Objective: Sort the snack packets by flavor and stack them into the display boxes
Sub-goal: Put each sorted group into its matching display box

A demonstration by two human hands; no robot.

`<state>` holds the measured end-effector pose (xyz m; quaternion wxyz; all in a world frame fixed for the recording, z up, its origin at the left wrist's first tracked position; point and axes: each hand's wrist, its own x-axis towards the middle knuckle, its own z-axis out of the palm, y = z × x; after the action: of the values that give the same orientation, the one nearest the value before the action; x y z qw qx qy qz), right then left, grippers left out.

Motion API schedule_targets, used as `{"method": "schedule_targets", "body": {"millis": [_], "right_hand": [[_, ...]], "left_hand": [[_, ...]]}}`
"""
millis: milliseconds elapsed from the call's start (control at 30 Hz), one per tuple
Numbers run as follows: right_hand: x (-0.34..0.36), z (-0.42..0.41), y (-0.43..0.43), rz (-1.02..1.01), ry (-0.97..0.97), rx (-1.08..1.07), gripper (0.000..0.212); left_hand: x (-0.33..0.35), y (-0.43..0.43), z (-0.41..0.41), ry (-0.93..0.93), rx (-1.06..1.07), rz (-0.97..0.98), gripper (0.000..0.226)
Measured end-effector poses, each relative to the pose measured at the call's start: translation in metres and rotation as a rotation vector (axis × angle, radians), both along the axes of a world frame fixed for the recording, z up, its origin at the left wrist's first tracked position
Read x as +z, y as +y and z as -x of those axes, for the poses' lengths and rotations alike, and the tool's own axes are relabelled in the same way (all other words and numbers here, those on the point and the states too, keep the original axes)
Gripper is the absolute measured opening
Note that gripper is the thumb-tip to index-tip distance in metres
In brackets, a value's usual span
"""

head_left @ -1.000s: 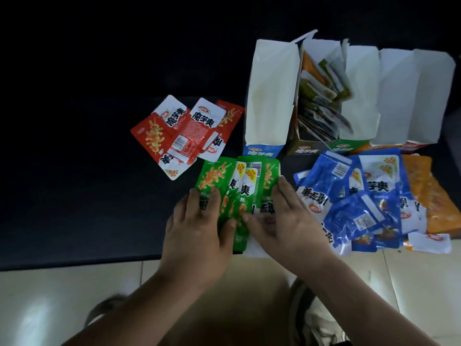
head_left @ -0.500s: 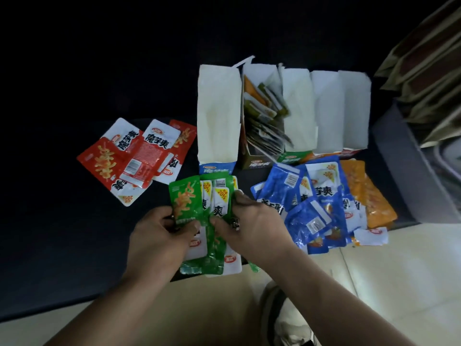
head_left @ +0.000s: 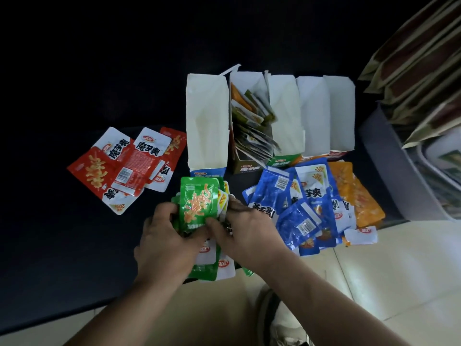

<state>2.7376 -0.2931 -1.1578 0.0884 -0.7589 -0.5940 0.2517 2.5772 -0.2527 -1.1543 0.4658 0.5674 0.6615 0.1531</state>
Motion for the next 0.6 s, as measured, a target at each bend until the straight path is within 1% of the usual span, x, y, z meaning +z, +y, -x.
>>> {"method": "schedule_targets", "body": {"millis": [67, 200, 333, 467, 533, 600], "right_hand": [[0.002, 0.000, 0.001, -0.012, 0.004, 0.008, 0.067], [0.009, 0.002, 0.003, 0.040, -0.028, 0.022, 0.075], [0.008, 0.000, 0.004, 0.043, -0.018, 0.006, 0.072], [0.004, 0.000, 0.004, 0.040, -0.034, 0.013, 0.072], [0.002, 0.001, 0.002, 0.022, -0.035, 0.007, 0.069], [0.003, 0.002, 0.001, 0.013, -0.031, 0.005, 0.072]], "left_hand": [[0.010, 0.002, -0.002, -0.027, -0.002, 0.025, 0.070], [0.009, 0.004, 0.001, -0.189, 0.128, 0.142, 0.067], [0.013, 0.008, 0.002, -0.245, 0.115, 0.136, 0.034], [0.022, 0.009, 0.008, -0.255, 0.071, 0.143, 0.029], [0.024, 0.005, 0.010, -0.233, 0.052, 0.139, 0.030], [0.023, 0.002, 0.012, -0.210, 0.033, 0.122, 0.033]]}}
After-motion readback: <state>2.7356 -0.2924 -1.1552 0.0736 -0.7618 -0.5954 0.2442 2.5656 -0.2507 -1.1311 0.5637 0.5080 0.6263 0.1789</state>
